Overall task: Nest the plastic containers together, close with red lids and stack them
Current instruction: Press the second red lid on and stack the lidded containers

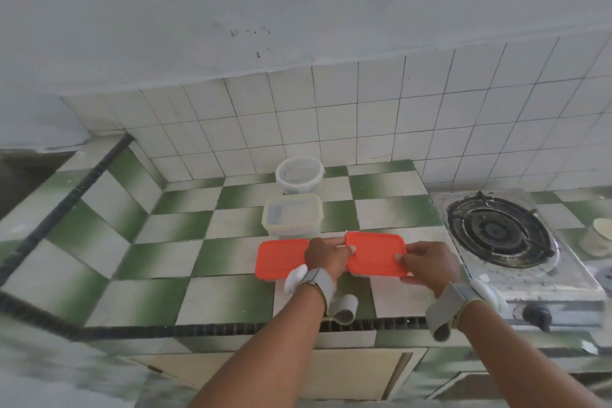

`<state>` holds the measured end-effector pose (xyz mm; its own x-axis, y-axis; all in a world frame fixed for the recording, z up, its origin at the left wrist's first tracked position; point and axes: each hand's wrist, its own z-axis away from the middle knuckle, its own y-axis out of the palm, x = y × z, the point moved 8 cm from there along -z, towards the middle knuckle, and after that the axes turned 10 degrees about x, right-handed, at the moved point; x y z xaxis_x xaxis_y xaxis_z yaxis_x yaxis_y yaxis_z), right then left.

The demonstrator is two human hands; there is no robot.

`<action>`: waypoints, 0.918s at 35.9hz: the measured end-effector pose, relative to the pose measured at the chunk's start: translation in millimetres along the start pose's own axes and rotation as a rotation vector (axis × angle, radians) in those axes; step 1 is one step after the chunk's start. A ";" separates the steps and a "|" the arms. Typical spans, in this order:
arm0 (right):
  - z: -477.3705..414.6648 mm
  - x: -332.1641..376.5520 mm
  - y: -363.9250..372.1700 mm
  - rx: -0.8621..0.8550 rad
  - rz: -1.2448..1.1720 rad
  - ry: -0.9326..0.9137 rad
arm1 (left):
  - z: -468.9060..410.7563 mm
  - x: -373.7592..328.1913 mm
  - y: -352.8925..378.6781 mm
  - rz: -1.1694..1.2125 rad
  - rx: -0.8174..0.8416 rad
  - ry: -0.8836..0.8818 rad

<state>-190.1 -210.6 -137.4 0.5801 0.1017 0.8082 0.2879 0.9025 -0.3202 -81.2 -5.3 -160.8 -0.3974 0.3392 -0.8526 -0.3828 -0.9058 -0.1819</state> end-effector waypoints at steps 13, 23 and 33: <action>12.2 75.8 121.7 0.253 -0.128 -0.142 | 37.6 -16.2 -153.4 0.053 -0.171 0.082; 1.3 77.9 163.7 0.207 -0.017 -0.109 | 26.6 13.0 -188.1 0.099 -0.122 -0.020; 12.1 60.8 169.8 0.329 -0.039 0.030 | 28.0 21.7 -185.7 0.035 -0.093 -0.022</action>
<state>-115.2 -46.1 -136.6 0.5969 0.0563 0.8004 0.0514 0.9928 -0.1081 -42.1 177.4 -131.9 -0.4280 0.3115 -0.8484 -0.2899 -0.9364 -0.1975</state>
